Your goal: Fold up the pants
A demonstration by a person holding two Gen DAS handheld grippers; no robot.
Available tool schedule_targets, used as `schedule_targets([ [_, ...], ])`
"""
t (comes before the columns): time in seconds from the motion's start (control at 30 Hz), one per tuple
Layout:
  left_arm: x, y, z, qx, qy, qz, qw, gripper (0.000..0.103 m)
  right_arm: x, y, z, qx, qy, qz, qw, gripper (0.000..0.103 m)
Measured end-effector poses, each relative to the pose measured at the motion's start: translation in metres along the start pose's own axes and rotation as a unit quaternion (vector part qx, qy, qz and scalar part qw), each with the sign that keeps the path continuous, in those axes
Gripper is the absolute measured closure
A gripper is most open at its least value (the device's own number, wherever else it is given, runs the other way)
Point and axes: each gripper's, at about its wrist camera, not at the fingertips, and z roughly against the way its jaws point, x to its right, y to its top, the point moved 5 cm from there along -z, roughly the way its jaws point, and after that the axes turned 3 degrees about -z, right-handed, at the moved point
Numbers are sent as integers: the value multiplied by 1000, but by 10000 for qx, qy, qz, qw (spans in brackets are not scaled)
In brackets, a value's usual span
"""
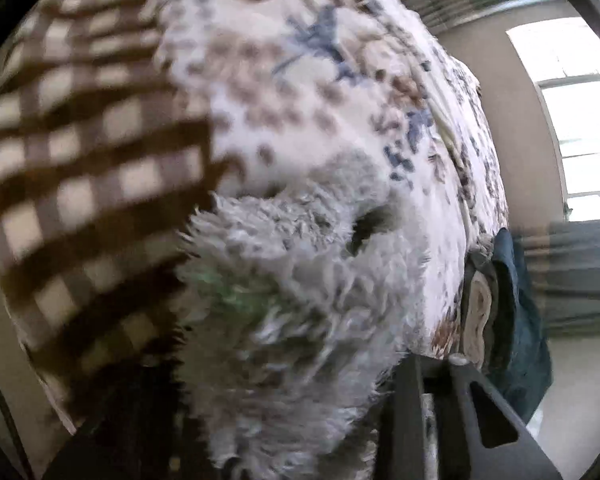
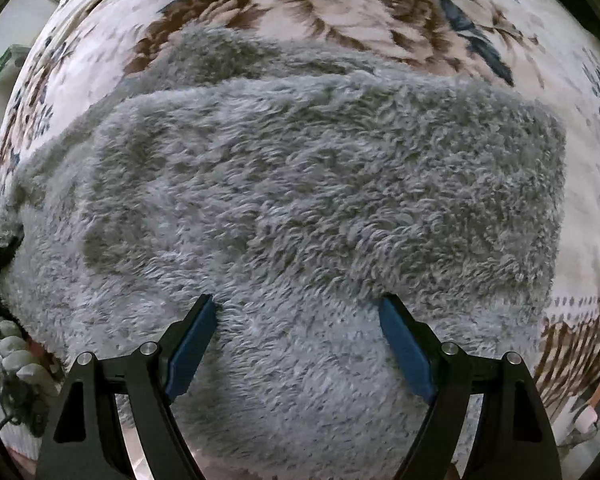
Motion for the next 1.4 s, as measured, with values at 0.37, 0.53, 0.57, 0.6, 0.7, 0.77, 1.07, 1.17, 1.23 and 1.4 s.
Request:
schedule_targets([
  [0.37, 159, -64, 93, 469, -623, -2313, 9698, 83, 47, -8, 0, 14, 487, -609, 9970, 18],
  [0.53, 256, -166, 91, -273, -1210, -3441, 9307, 83, 85, -14, 11, 57, 917, -1033, 9904, 18],
  [0.57, 266, -184, 86, -435, -1237, -3612, 9232, 83, 97, -17, 17, 112, 926, -1113, 9894, 18],
  [0.6, 277, -208, 77, -649, -1234, -3820, 9136, 83, 110, -21, 22, 166, 917, -1189, 9885, 18],
  [0.7, 294, -285, 38, -1300, -1014, -4378, 8838, 83, 162, -33, 38, 295, 682, -1431, 9869, 18],
  [0.77, 294, -323, 15, -1545, -797, -4661, 8675, 83, 200, -43, 42, 305, 394, -1605, 9858, 18],
  [1.07, 272, -412, -64, -1742, 858, -5752, 7947, 66, 338, -80, 49, 333, -228, -2195, 9748, 18],
  [1.17, 283, -427, -54, -1777, 878, -5886, 7838, 10, 362, -86, 56, 420, -164, -2282, 9726, 18],
  [1.23, 291, -440, -43, -1808, 709, -6038, 7731, 4, 381, -88, 64, 467, 2, -2378, 9702, 18],
  [1.4, 308, -461, -8, -1881, 401, -6308, 7517, 4, 394, -85, 91, 652, 629, -2390, 9668, 18],
])
